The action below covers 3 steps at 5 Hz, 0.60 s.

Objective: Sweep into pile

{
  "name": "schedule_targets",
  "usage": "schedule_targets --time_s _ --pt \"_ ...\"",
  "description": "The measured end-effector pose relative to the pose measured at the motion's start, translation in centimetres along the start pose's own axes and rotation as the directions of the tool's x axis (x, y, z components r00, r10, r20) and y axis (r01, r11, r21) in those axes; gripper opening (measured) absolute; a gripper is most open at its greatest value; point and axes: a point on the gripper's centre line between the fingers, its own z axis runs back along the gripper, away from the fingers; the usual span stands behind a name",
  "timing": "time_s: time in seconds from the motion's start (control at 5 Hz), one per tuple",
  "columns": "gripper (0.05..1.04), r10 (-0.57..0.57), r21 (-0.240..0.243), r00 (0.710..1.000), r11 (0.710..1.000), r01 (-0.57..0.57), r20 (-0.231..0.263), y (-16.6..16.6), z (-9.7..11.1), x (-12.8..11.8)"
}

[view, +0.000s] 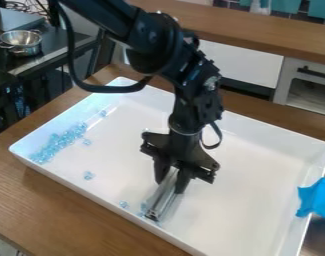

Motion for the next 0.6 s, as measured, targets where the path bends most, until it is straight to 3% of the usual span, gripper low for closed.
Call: schedule_targets --time_s 0.4,0.6 --pt "0.370 0.006 0.036 1.000 0.999 -0.006 -0.016 4.5 -0.8 -0.1" --pt "0.370 0.047 0.078 0.998 0.996 -0.044 -0.034 7.4 -1.0 0.1"
